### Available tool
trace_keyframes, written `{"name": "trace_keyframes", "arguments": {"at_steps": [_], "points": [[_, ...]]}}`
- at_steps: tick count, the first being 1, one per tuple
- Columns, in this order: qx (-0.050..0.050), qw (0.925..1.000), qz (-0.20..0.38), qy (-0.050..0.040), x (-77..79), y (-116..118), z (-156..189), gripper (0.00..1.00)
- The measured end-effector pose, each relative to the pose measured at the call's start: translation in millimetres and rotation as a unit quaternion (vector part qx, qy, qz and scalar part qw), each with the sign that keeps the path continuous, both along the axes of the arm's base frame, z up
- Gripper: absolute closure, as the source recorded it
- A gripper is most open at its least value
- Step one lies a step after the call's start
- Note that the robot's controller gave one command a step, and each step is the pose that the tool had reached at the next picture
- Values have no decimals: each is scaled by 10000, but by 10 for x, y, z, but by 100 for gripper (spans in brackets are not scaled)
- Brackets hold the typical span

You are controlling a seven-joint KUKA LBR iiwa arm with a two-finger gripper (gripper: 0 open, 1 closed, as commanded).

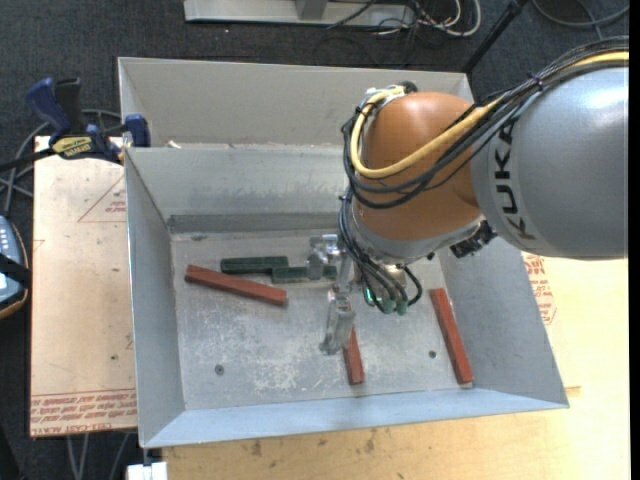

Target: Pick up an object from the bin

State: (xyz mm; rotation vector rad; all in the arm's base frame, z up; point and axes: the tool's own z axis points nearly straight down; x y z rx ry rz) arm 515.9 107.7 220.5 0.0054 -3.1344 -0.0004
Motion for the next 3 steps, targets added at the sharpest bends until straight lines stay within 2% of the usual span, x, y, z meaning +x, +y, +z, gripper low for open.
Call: {"name": "trace_keyframes", "arguments": {"at_steps": [1,2,3], "points": [[10,9958,-911,-59,309,354,-1522,0],[11,9859,-1673,-62,844,569,-1496,0],[12,9858,-1679,-84,857,558,-1470,100]]}}
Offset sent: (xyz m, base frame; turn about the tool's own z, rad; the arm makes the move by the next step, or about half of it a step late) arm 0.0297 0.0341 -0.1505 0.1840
